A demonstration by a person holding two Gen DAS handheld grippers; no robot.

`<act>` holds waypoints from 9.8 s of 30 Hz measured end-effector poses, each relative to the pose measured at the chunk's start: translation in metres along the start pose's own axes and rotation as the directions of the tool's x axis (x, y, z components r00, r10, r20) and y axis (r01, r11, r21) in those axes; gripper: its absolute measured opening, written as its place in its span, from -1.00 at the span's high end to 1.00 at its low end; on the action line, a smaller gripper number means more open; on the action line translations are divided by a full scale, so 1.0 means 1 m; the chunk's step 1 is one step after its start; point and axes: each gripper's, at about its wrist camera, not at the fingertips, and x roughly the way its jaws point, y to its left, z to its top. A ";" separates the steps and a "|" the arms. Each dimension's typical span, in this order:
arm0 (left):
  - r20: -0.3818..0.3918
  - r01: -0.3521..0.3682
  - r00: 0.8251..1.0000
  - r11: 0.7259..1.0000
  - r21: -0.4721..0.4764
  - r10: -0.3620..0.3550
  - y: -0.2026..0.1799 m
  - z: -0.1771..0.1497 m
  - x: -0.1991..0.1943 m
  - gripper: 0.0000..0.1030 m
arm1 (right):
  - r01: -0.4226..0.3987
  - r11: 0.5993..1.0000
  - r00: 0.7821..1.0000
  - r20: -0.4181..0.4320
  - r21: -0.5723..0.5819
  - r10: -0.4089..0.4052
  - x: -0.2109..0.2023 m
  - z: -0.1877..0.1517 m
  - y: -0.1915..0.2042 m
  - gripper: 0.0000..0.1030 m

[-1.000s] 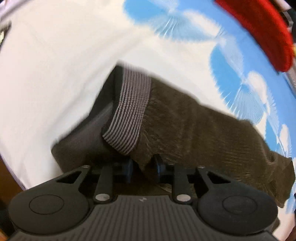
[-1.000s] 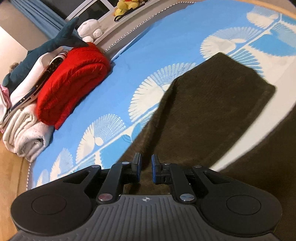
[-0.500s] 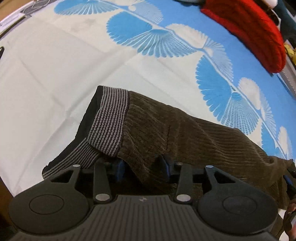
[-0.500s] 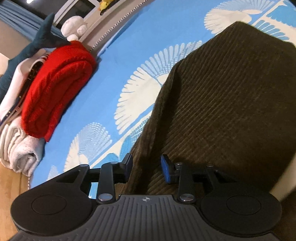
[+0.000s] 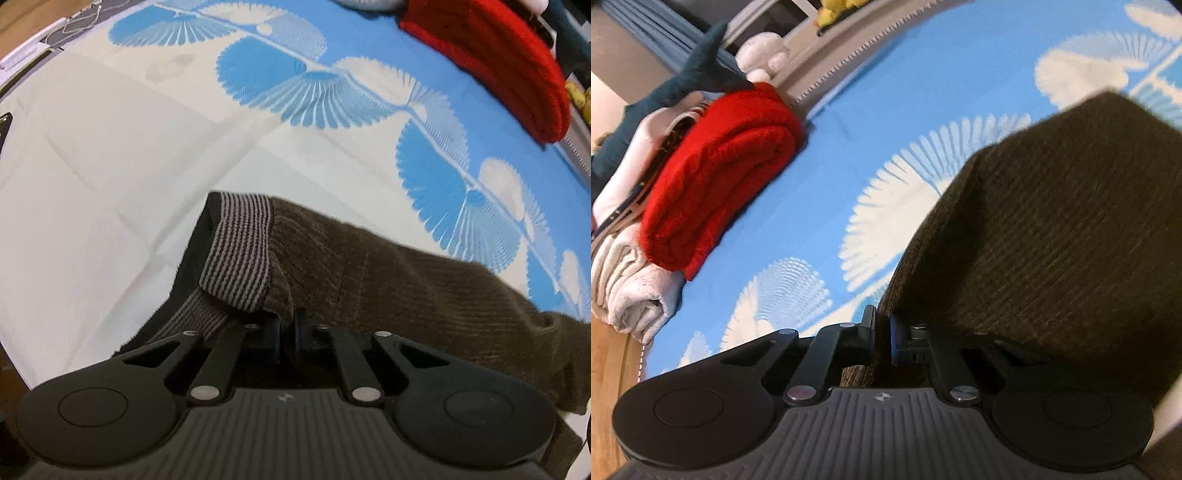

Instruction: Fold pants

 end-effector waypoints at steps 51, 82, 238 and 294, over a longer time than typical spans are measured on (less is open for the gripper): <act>-0.060 -0.056 0.997 0.998 -0.010 0.055 0.071 0.001 -0.012 0.70 | 0.548 0.830 0.825 -0.093 -0.107 -0.557 -0.177 -0.034 -0.127 0.89; -0.057 0.131 0.988 0.977 -0.168 -0.142 0.098 -0.002 -0.020 0.07 | 0.287 0.904 0.948 0.040 0.317 -0.315 -0.290 -0.028 -0.225 0.75; 0.180 -0.054 0.982 0.848 0.528 -0.049 -0.060 -0.029 -0.036 0.00 | -0.275 0.324 0.947 -0.314 -0.905 -0.074 -0.194 -0.356 0.147 0.05; -0.126 0.294 0.938 0.552 0.780 -0.322 -0.227 -0.117 0.001 0.51 | -0.016 0.658 0.977 -0.151 -0.753 -0.149 -0.224 -0.261 0.086 0.00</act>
